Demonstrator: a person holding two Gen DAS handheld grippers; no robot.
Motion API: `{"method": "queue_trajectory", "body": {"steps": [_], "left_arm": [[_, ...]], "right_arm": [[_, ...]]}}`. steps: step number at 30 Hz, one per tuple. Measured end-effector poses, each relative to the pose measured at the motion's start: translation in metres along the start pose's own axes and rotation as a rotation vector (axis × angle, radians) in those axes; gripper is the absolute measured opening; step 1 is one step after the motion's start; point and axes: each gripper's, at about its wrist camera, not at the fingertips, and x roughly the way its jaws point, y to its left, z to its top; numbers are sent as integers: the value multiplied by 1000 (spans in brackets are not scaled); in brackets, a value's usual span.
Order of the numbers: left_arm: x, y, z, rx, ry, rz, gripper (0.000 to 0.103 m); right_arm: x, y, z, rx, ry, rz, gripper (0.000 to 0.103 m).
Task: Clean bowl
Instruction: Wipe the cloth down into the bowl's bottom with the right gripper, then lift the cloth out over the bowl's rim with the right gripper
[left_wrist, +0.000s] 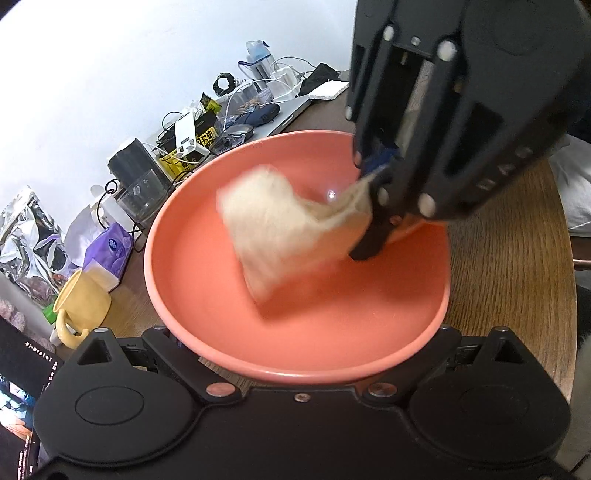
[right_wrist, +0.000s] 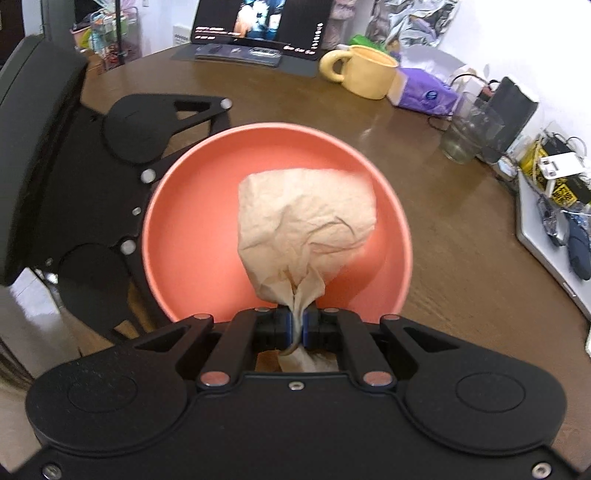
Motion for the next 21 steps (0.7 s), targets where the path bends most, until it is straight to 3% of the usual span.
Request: {"method": "queue_trajectory", "body": {"steps": [11,18,21], "left_arm": [[-1,-3,-3,7,-1,3,96],[1,-3,-3,6,0,5,96],[0,-3,-3,5,1,4,96]], "right_arm": [[-4,4,4,74,-51,200,6],[0,-10,11,173,-158,329,5],[0,-13,12,199,-214,344,5]]}}
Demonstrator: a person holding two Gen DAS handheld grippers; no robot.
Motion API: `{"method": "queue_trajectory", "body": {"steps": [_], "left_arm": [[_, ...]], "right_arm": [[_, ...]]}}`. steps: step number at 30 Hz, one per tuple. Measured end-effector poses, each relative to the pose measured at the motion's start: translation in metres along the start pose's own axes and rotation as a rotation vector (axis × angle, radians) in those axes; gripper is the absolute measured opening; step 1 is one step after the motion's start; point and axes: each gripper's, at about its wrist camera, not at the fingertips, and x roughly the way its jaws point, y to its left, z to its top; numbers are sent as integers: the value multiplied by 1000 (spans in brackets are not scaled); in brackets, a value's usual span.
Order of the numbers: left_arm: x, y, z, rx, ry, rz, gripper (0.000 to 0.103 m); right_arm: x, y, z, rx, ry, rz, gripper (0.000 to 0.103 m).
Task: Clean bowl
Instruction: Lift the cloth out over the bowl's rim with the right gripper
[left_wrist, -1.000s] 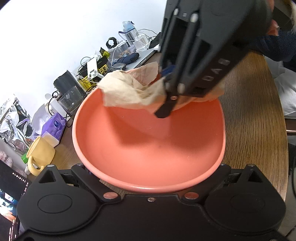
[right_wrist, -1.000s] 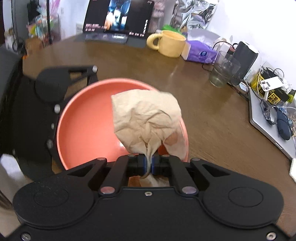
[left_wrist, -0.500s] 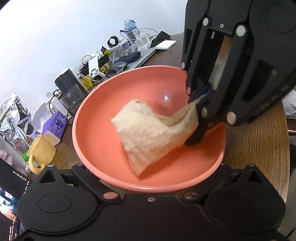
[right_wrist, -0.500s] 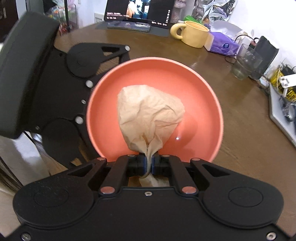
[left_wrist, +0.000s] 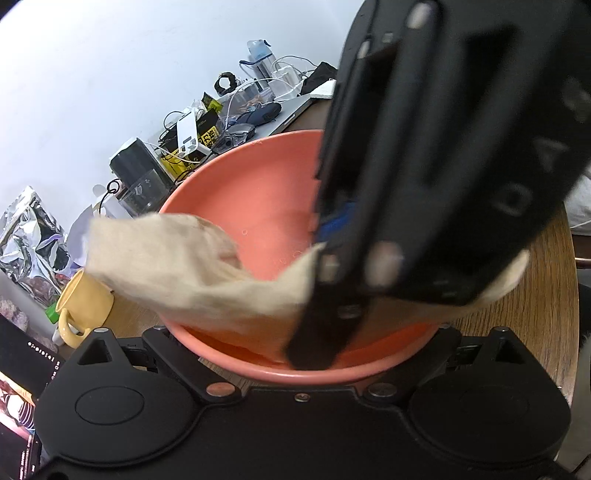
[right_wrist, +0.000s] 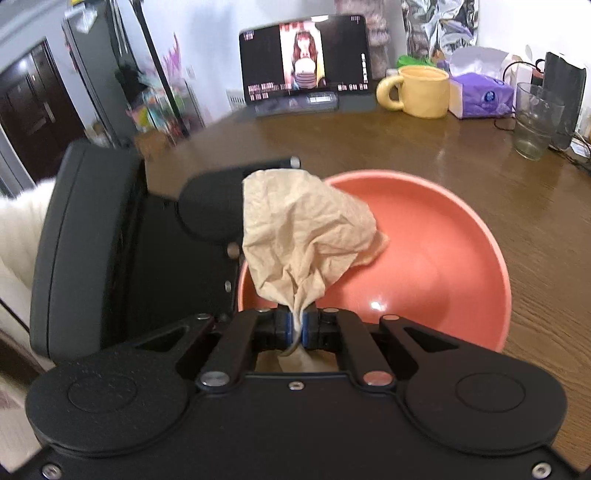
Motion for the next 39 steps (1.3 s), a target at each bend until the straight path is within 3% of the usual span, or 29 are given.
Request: {"method": "queue_trajectory", "body": {"steps": [4,17,27,32,39], "left_arm": [[0,-1,0,3,-1,1,96],[1,-4,-2,1,-1,-3,96],[4,-4,-5,-4,1,-1,96],[4,-4,-6,-8,3,-1,96],[3,-4,-3,-17,7,0,96]], "right_arm": [[-1,1,3,0,-72,-25,5],[-13,9,8,-71,-205,-304,5],[-49,-16,-2,23,-297,-400,5],[-56,-40,-11,92,-267,-465,5],[-43,-51,-33,112,-107,-499,5]]}}
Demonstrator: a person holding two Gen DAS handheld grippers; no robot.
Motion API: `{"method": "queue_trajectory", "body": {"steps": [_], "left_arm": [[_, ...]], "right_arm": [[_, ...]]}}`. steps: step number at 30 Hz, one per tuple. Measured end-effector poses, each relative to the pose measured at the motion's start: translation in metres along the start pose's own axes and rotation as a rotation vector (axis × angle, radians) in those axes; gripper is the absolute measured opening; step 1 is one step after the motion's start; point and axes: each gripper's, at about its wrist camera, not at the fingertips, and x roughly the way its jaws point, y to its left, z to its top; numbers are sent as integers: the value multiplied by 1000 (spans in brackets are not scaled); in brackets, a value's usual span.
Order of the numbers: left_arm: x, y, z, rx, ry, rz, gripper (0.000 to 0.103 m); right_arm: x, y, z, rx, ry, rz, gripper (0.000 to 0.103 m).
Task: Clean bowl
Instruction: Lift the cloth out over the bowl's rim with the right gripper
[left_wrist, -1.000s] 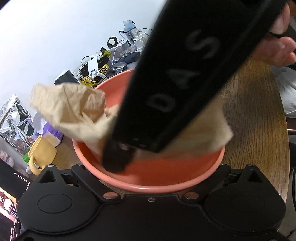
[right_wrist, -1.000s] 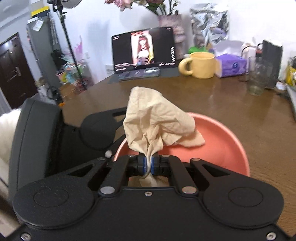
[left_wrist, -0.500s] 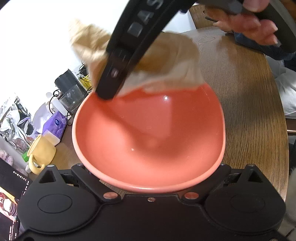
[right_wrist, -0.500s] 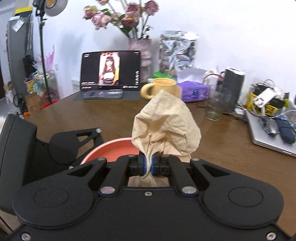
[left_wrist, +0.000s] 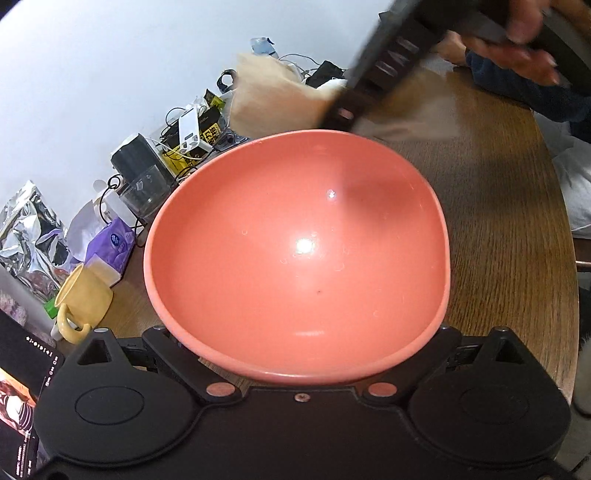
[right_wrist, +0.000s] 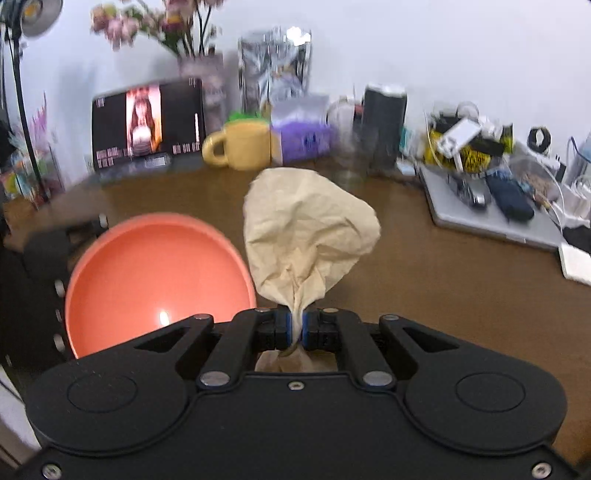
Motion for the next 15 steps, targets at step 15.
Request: {"method": "queue_trajectory", "body": {"steps": [15], "left_arm": [[1,2,0,4,-1,8,96]], "right_arm": [[-15,61,-35,-283,203,113,5]]}}
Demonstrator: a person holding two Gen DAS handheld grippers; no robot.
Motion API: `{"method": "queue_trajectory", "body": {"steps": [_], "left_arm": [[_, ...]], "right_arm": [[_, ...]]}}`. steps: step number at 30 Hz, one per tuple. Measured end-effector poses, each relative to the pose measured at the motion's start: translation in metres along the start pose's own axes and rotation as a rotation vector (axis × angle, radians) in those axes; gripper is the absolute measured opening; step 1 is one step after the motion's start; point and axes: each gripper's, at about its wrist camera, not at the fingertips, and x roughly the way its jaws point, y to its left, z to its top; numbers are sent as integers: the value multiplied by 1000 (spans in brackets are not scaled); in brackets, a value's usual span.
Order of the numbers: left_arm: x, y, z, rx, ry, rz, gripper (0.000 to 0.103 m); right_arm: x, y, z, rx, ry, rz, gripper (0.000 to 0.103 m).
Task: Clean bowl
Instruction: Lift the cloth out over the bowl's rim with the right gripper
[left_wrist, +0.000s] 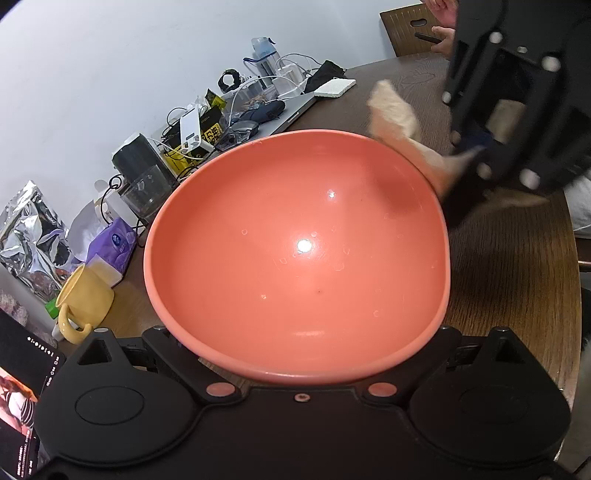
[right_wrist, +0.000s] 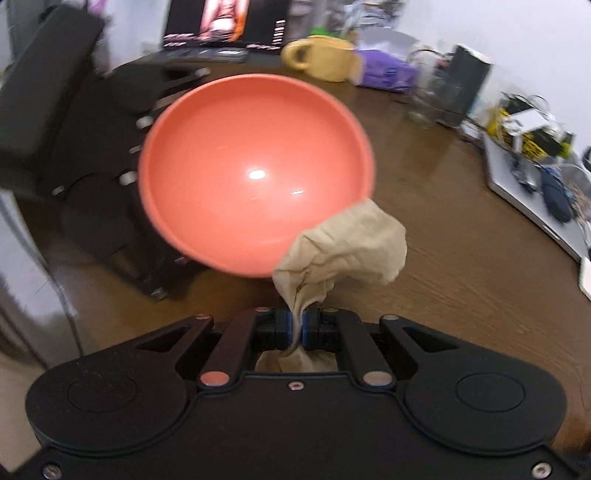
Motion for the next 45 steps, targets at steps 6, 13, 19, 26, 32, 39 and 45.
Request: {"method": "queue_trajectory", "body": {"steps": [6,13,19,26,32,39,45], "left_arm": [[0,1,0,-2,1,1,96],[2,-2,0,5,0,8,96],[1,-5,1,-4,4,11,96],[-1,-4,1,-10,10,20,96],[-1,-4,1,-4,8,19,96],[-1,-4,1,3,6,14,96],[1,-3,1,-1,7,12,96]], "right_arm": [[-12,16,7,-43,-20,86,5],[-6,16,7,-35,-10,94,5],[-2,-13,7,27,-13,42,5],[4,-28,11,53,-20,24,5],[7,-6,6,-3,11,87,5],[9,-14,9,-7,27,43,6],[11,-42,22,19,16,-10,6]]}}
